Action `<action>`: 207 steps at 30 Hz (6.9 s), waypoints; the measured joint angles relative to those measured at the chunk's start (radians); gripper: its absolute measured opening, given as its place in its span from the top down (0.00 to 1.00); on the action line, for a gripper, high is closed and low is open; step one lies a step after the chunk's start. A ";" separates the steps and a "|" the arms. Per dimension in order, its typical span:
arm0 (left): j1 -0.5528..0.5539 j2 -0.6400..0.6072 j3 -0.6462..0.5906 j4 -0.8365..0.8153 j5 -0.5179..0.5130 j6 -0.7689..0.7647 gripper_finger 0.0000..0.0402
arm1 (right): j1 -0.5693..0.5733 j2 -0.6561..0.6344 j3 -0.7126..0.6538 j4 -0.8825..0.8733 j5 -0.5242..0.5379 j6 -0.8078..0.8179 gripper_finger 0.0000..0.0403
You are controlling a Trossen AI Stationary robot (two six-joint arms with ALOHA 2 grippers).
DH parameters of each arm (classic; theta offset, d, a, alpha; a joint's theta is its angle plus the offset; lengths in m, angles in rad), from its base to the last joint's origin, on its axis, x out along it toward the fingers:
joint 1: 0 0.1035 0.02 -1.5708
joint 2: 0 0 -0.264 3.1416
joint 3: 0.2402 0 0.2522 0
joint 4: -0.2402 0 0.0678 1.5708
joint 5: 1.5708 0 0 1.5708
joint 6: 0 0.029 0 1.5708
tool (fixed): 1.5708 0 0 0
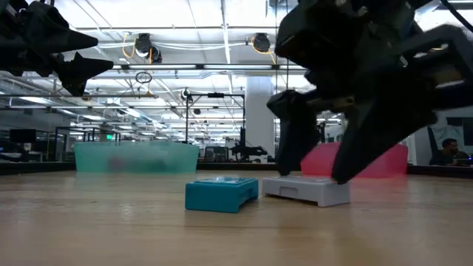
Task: Pick & Place Office items
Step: Put the white digital clock into the red bin
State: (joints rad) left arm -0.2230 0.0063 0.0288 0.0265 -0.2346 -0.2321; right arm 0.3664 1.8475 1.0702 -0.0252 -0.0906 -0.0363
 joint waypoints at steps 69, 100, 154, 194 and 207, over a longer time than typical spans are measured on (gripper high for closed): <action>0.000 0.000 0.000 0.000 0.000 0.000 0.37 | -0.092 -0.090 -0.237 0.138 0.321 0.283 0.29; 0.000 0.000 0.000 0.000 0.000 0.000 0.37 | -0.091 -0.090 -0.238 0.149 0.292 0.283 0.62; 0.000 0.000 0.000 0.000 0.000 0.000 0.37 | -0.139 -0.811 -0.478 -0.092 0.409 0.355 0.60; 0.000 0.000 0.000 0.000 0.000 0.000 0.37 | -0.753 -0.978 -0.645 -0.055 0.460 0.365 0.62; 0.000 0.000 0.000 0.000 0.000 0.000 0.37 | -1.071 -0.976 -0.645 -0.085 0.453 0.337 0.62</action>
State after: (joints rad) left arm -0.2232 0.0063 0.0288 0.0265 -0.2348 -0.2321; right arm -0.7050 0.8715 0.4252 -0.1102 0.3624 0.3008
